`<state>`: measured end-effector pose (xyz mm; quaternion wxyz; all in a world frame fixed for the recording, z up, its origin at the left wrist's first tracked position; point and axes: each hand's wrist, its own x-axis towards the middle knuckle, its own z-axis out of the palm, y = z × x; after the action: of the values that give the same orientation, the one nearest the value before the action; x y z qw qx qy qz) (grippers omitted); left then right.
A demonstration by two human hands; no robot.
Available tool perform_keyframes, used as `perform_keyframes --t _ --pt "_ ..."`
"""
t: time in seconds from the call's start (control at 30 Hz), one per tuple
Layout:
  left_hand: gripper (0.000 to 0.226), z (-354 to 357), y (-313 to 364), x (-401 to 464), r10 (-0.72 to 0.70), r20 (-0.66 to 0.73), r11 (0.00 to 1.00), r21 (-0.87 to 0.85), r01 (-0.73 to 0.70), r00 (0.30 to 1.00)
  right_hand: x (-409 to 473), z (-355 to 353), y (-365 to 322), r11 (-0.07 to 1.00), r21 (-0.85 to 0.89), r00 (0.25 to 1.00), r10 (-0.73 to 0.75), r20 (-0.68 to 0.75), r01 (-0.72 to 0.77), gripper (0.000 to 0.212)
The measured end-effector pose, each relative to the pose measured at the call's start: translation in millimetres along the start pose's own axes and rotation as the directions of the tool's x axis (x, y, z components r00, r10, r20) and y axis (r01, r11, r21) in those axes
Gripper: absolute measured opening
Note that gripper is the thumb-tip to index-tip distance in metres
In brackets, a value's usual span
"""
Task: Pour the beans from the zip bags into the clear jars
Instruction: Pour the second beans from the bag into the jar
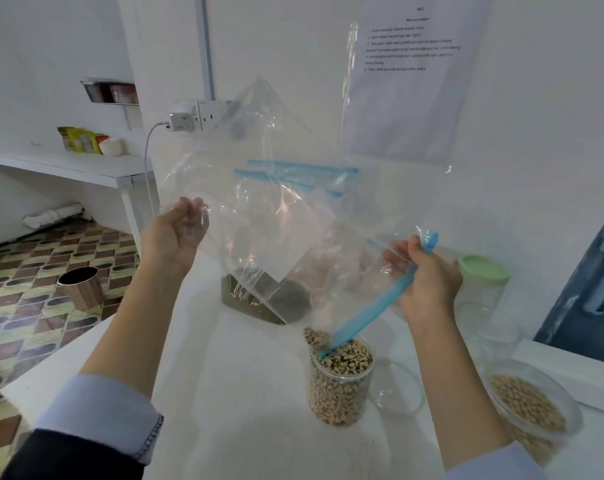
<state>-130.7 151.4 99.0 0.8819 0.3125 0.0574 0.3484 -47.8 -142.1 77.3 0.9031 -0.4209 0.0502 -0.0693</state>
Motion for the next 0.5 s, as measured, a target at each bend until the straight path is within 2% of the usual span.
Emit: perform_keyframes --t 0.17,0.23,0.3,0.37,0.43,0.5 --pt "0.031 3.5 -3.3 -0.5 0.012 0.019 0.999 0.039 -0.013 1.000 0.1 -2.6 5.2 1.000 0.025 1.000 -0.003 -0.016 0.003 0.019" --pt "0.017 3.9 -5.0 -1.0 0.007 0.009 0.998 0.067 -0.008 1.000 0.4 -4.4 8.5 0.999 0.049 1.000 0.019 -0.018 -0.018 0.019" --pt "0.013 -2.5 -9.5 1.7 0.004 0.068 0.997 0.079 -0.010 0.998 0.5 -5.6 10.4 0.996 0.075 0.998 0.049 -0.027 -0.047 0.019" --pt "0.031 -10.9 -17.2 1.3 -0.001 0.219 0.991 0.133 -0.029 0.976 1.8 -7.4 11.9 0.994 0.081 0.997 0.069 -0.036 -0.066 0.020" --pt "0.062 -18.8 -32.2 -4.3 -0.085 0.354 0.963 0.269 -0.014 0.931 4.1 -10.2 13.0 0.990 0.115 0.995 0.083 -0.047 -0.077 0.018" --pt "0.077 -21.5 -50.3 -14.3 -0.184 0.389 0.928 0.372 0.028 0.903 7.4 -13.4 15.2 0.983 0.160 0.992 0.104 -0.072 -0.092 0.014"
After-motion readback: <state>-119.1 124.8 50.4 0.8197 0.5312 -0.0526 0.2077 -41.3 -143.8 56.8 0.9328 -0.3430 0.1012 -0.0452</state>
